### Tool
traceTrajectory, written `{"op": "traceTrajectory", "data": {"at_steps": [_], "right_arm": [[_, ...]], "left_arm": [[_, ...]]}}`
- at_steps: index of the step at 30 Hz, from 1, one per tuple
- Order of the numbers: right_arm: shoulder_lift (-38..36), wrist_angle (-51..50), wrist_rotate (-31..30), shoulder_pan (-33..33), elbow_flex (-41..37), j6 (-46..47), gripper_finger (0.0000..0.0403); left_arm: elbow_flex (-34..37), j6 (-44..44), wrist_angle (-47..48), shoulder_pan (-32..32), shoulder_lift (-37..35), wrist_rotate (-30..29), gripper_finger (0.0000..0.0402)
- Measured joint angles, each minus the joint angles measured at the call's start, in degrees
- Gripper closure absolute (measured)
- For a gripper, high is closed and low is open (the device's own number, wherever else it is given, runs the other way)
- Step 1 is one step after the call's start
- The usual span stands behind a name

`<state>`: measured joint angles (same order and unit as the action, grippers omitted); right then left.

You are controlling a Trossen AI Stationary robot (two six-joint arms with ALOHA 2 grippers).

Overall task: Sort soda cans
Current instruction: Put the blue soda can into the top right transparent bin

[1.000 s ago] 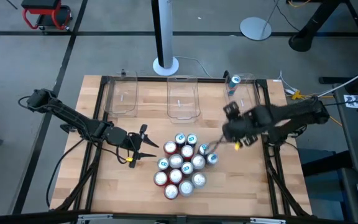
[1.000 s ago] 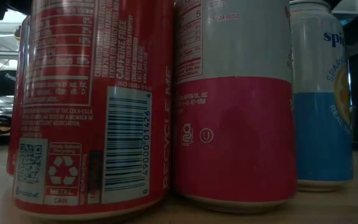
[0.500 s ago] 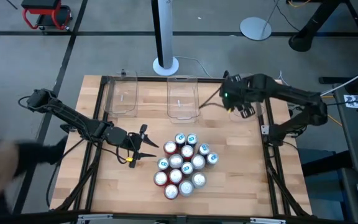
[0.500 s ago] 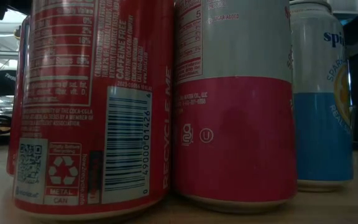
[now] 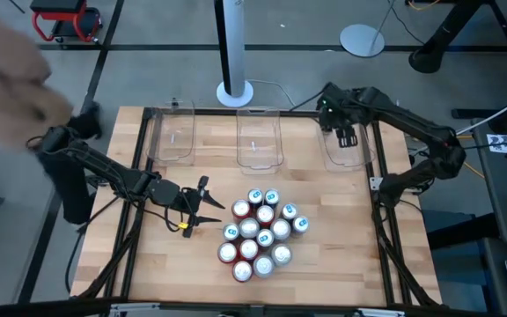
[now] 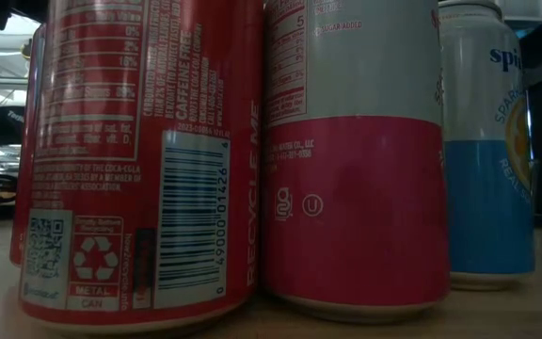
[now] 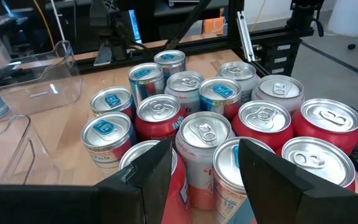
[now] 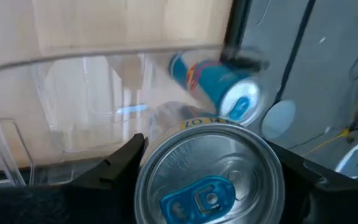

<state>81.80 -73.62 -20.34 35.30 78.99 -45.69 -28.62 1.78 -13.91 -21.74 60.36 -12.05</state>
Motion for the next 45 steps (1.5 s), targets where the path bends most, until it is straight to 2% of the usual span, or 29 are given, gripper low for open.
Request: {"op": "traceTrajectory", "data": {"at_steps": [14, 22, 32, 39, 45], "right_arm": [[0.00, 17.24, 2.65, 11.30, -14.27, 0.28, 0.0165], [0.01, 22.27, 3.48, 15.98, -19.39, -0.06, 0.0165], [-0.09, 31.58, 3.99, 18.13, -23.43, -1.43, 0.0148], [0.02, 31.82, 0.43, 18.02, -23.72, -2.84, 0.0144], [0.04, 31.86, 0.42, 18.00, -23.75, -2.84, 0.0143]], "left_arm": [[0.00, 0.13, 0.00, 0.02, 0.00, 0.00, 0.0227], [0.00, 0.26, 0.02, 0.02, 0.00, 0.00, 0.0227], [0.00, 0.59, 0.02, 0.02, 0.00, 0.00, 0.0227], [0.00, 0.59, 0.00, 0.02, 0.00, 0.00, 0.0227], [0.00, 0.59, 0.02, 0.01, 0.00, 0.00, 0.0227]]}}
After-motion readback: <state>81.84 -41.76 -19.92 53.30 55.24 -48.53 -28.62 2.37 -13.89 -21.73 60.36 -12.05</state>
